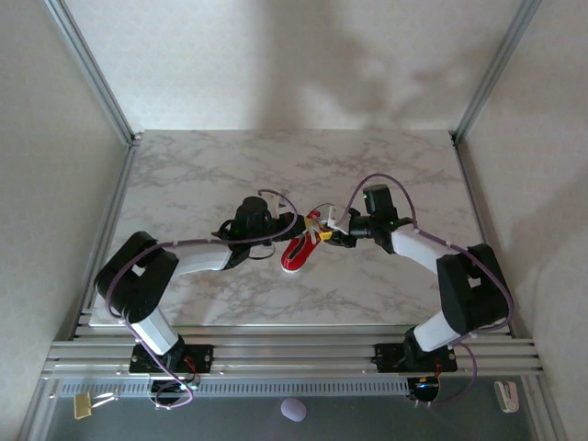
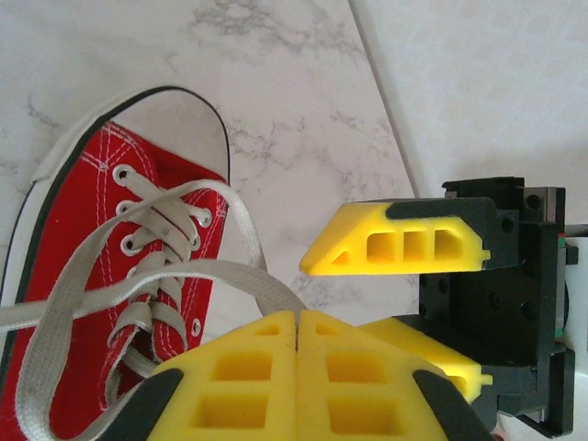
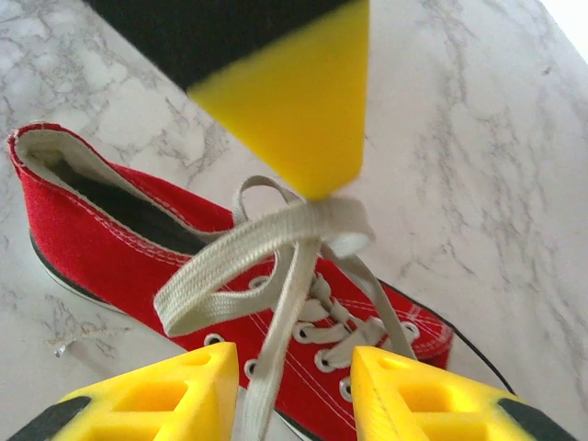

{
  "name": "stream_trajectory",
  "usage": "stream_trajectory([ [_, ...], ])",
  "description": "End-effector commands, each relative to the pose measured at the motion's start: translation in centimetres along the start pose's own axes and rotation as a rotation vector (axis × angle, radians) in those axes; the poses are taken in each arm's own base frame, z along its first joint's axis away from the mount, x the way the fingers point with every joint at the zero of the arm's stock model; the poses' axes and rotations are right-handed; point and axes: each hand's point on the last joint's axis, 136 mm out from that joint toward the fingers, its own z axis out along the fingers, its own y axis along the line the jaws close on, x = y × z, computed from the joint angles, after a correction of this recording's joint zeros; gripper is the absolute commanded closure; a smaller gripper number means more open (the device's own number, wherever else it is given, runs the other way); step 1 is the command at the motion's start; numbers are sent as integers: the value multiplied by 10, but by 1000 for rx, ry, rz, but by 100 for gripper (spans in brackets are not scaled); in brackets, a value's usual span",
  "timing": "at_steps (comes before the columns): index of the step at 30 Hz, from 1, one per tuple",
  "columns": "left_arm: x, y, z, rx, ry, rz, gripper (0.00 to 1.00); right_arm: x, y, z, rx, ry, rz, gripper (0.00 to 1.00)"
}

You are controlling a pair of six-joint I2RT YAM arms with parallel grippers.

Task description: Tie the shoes

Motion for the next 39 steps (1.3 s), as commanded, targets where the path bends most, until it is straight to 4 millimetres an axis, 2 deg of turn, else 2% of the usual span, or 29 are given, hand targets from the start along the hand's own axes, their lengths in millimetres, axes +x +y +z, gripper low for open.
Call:
stream_trajectory([
  [1, -11, -16, -6, -14, -24, 77, 100, -5, 2, -10, 17, -2, 0, 63],
  [8, -15, -21, -8, -53, -17, 135, 100, -30, 0, -29, 116, -69, 44, 59],
  [13, -14, -28, -1, -43, -5, 147, 100, -44, 10, -23, 141, -79, 77, 56],
  [16, -13, -30, 2, -39, -3, 146, 100, -50, 7, -19, 183, -89, 117, 55],
  [18, -12, -31, 3, -35, -1, 145, 100, -51, 4, -15, 203, -88, 142, 47],
  [20, -12, -32, 4, -32, -1, 146, 100, -50, 3, -10, 216, -77, 146, 42],
  [27, -8, -32, 4, -36, 4, 146, 100, -45, -21, -5, 327, -41, 191, 41],
  [32, -7, -31, 3, -39, 1, 145, 100, -27, -33, -5, 412, 32, 245, 41],
  [39, -5, -30, 0, -46, 1, 153, 100, -6, -35, -10, 483, 96, 306, 42],
])
